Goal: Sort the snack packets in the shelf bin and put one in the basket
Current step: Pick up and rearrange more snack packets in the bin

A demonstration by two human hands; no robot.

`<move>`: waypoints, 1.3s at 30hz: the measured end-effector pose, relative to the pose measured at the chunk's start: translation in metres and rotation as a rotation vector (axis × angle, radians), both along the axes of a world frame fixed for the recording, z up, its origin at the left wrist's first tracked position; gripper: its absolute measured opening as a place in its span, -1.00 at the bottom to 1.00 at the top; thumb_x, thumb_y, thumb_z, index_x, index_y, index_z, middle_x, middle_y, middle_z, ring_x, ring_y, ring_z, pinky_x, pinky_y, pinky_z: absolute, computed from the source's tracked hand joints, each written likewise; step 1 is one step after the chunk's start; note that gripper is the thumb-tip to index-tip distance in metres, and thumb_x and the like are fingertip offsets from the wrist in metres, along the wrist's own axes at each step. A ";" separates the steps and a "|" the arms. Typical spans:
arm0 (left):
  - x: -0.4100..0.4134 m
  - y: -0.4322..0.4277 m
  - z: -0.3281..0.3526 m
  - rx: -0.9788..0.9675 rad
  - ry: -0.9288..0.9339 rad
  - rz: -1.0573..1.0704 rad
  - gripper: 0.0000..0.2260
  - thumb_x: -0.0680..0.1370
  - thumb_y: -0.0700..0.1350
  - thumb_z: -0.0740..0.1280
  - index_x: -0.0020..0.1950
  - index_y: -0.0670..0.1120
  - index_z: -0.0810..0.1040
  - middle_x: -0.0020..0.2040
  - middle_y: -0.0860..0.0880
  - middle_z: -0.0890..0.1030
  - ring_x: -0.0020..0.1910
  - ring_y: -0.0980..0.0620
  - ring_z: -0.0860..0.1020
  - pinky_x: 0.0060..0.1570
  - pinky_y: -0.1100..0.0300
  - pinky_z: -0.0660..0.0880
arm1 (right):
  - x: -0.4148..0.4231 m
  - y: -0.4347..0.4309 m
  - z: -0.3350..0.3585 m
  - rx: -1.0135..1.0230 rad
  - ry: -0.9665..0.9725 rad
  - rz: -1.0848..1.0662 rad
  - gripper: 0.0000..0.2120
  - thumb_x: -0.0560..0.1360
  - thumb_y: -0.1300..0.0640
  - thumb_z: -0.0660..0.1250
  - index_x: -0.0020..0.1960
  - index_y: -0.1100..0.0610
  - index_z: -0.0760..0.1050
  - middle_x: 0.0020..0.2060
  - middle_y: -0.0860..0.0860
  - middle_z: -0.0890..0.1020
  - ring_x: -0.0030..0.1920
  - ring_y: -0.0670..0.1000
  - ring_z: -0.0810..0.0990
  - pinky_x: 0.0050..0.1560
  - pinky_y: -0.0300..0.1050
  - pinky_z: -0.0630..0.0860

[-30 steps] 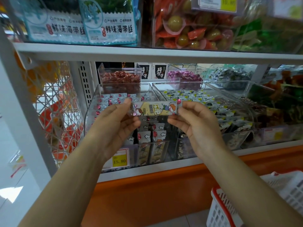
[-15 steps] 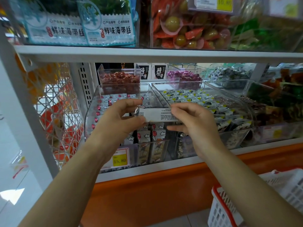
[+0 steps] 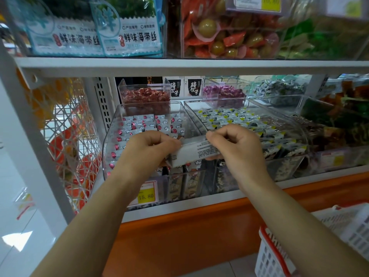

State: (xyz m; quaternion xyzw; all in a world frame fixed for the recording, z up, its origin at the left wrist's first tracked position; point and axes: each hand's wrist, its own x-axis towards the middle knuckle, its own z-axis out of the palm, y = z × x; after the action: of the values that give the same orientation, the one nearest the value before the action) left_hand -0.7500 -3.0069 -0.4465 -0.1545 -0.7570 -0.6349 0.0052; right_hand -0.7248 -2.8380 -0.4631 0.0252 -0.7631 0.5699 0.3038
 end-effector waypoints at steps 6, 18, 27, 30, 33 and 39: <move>-0.003 -0.002 -0.002 0.023 -0.003 0.050 -0.82 0.49 -0.18 0.36 -0.31 -0.17 0.60 -0.48 0.07 0.59 -0.53 0.22 0.53 -0.52 0.44 0.41 | 0.001 -0.002 0.001 -0.019 -0.012 0.039 -0.82 0.47 0.18 0.37 -0.30 0.16 0.55 -0.25 0.19 0.62 -0.15 0.20 0.62 -0.13 0.31 0.56; 0.002 0.002 -0.004 -0.230 0.198 -0.079 -0.77 0.46 -0.05 0.38 0.11 0.02 0.55 -0.10 -0.04 0.59 -0.17 0.05 0.56 -0.25 0.33 0.52 | -0.002 0.010 0.003 -0.359 -0.120 0.054 -0.79 0.47 0.24 0.38 -0.34 0.24 0.53 -0.35 0.06 0.61 -0.39 -0.04 0.66 -0.47 -0.19 0.58; -0.007 0.006 -0.009 -0.026 0.097 -0.048 -0.72 0.53 -0.10 0.29 0.21 -0.16 0.54 -0.09 -0.04 0.66 -0.15 0.09 0.66 -0.14 0.27 0.60 | -0.003 0.014 0.001 -0.174 -0.049 0.241 -0.72 0.48 0.27 0.35 0.15 0.02 0.55 -0.06 0.09 0.66 -0.13 -0.08 0.67 -0.19 -0.27 0.59; -0.009 0.010 -0.010 -0.006 0.131 0.007 -0.73 0.56 -0.04 0.24 0.22 -0.10 0.52 -0.04 0.06 0.62 -0.11 0.15 0.62 -0.15 0.28 0.57 | -0.002 0.015 0.002 -0.129 -0.009 0.124 -0.88 0.50 0.21 0.34 -0.01 0.05 0.59 -0.17 0.01 0.64 -0.23 -0.13 0.63 -0.29 -0.21 0.62; -0.019 0.008 -0.012 -0.136 0.263 0.161 -0.75 0.57 -0.02 0.24 0.23 -0.03 0.48 -0.02 0.12 0.56 -0.07 0.21 0.54 -0.20 0.43 0.43 | -0.005 0.024 0.003 -0.311 0.019 0.017 -0.94 0.52 0.21 0.33 -0.13 0.13 0.56 -0.28 -0.06 0.63 -0.28 -0.05 0.64 -0.25 -0.11 0.65; -0.035 0.016 -0.023 -0.504 0.464 0.154 -0.83 0.57 -0.15 0.26 0.09 -0.08 0.60 -0.04 0.02 0.58 -0.06 0.10 0.51 -0.03 0.34 0.44 | -0.010 0.031 0.000 -0.435 0.018 -0.035 -0.90 0.52 0.21 0.33 -0.03 0.25 0.48 -0.16 0.06 0.57 -0.31 -0.04 0.64 -0.24 -0.21 0.62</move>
State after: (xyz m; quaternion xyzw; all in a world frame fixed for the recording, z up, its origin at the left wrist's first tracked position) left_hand -0.7847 -2.9906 -0.4699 -0.2338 -0.8780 -0.3737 0.1866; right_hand -0.7346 -2.8073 -0.4628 -0.0493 -0.6198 0.7154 0.3188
